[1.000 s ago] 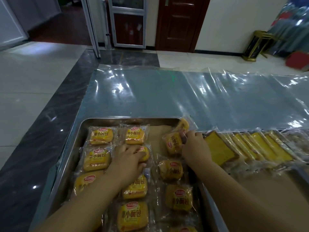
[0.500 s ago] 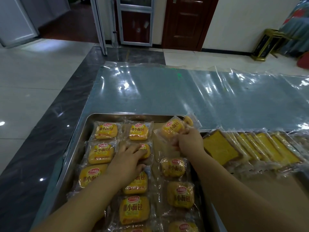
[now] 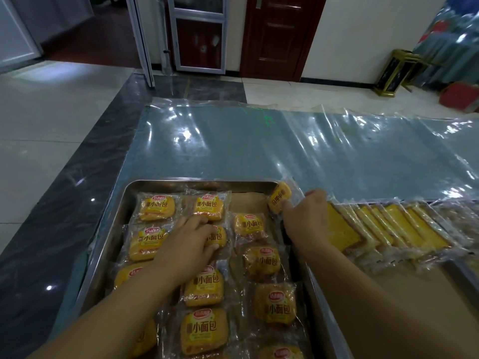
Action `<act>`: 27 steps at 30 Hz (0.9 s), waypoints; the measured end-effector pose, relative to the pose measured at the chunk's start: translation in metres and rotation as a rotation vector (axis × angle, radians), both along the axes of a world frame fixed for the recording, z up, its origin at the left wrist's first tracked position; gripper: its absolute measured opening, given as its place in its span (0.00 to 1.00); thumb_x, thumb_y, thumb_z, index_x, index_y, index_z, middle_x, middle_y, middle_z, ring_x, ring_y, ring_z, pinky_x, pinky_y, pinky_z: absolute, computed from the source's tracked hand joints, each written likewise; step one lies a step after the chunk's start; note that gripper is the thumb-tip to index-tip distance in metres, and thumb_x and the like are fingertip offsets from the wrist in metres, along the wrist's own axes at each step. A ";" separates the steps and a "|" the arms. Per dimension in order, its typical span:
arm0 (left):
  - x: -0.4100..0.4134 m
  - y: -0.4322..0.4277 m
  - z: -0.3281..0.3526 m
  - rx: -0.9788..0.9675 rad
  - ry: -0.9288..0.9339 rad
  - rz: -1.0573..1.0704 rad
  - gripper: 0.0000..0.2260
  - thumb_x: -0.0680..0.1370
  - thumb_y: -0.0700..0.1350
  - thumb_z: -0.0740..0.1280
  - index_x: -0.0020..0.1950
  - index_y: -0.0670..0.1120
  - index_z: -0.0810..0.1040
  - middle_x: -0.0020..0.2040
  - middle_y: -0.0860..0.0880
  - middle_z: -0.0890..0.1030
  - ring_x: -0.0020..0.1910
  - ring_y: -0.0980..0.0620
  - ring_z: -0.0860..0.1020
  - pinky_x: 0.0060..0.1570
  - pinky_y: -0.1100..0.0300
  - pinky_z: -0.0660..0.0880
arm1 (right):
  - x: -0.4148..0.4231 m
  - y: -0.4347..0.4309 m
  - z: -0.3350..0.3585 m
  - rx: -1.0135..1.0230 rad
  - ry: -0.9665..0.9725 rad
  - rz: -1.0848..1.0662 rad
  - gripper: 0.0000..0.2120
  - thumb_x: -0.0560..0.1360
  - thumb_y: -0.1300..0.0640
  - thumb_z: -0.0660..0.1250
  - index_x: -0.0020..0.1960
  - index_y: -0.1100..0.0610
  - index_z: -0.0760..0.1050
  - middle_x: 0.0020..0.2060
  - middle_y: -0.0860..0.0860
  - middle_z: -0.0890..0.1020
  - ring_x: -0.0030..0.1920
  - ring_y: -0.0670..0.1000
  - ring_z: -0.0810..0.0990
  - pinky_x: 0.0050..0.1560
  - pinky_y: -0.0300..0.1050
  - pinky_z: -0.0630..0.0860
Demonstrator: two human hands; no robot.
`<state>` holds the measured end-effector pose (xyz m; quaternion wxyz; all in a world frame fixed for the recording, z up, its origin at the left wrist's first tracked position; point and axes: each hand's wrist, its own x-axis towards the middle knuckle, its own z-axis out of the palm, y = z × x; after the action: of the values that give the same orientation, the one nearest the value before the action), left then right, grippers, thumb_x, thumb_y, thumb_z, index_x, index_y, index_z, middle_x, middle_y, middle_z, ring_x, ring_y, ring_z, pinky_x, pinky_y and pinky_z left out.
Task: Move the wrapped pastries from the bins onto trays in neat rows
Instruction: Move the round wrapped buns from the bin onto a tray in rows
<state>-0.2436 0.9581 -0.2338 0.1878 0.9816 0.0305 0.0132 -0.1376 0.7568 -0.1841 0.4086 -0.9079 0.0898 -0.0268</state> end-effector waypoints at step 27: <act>0.027 0.048 -0.007 0.114 0.010 0.067 0.26 0.78 0.61 0.55 0.74 0.58 0.55 0.76 0.55 0.56 0.74 0.50 0.51 0.71 0.50 0.53 | 0.036 0.062 -0.028 -0.597 -0.267 0.668 0.17 0.76 0.50 0.61 0.64 0.50 0.69 0.63 0.53 0.69 0.64 0.56 0.65 0.63 0.56 0.63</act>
<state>-0.2168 1.0062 -0.2408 0.1308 0.9892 0.0633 0.0165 -0.1012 0.8192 -0.2123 0.1238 -0.9536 -0.2722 -0.0349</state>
